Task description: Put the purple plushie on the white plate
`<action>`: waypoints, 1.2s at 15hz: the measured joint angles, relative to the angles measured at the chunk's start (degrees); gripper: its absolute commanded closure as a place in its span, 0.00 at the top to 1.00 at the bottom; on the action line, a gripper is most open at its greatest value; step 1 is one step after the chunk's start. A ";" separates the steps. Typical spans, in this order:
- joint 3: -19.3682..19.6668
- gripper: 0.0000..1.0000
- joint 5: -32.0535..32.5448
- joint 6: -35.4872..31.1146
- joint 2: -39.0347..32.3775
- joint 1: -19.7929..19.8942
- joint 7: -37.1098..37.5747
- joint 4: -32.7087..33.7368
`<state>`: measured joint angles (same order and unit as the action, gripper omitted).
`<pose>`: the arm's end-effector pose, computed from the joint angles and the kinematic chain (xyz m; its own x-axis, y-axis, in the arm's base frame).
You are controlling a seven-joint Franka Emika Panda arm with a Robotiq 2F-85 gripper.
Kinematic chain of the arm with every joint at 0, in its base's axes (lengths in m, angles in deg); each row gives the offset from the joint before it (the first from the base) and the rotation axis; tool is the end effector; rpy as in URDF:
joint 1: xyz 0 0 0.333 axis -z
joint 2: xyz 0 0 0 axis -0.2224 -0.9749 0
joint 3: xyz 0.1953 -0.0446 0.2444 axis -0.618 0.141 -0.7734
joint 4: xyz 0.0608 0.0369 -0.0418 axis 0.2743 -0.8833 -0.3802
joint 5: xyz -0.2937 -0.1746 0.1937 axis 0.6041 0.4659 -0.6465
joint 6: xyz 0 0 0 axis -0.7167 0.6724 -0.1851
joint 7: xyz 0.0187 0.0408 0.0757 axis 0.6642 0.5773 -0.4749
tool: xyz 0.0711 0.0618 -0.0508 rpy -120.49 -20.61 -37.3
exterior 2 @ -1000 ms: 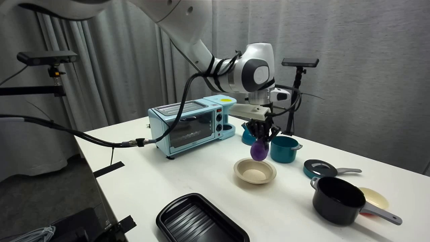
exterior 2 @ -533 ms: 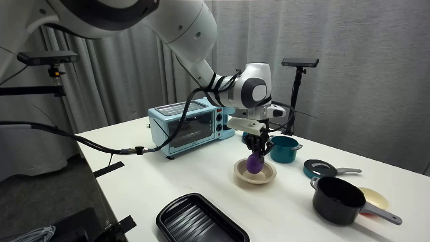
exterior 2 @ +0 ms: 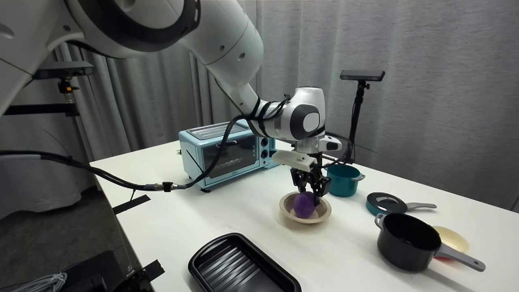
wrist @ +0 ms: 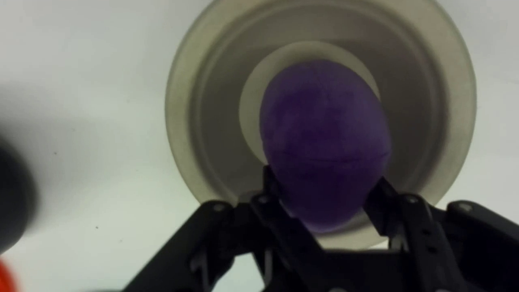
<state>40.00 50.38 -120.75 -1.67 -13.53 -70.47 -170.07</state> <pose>0.6989 -0.0270 0.2157 0.9954 -0.0928 0.0259 -0.0952 -0.9886 0.1165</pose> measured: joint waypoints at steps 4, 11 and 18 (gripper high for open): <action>0.48 1.00 0.00 0.00 0.80 -0.06 0.03 -0.24; 2.06 1.00 0.00 -0.02 7.17 0.29 0.02 -4.66; 2.85 1.00 0.00 -0.14 13.56 1.99 -0.14 -11.19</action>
<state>42.85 50.38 -120.89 11.90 -11.54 -70.61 -181.26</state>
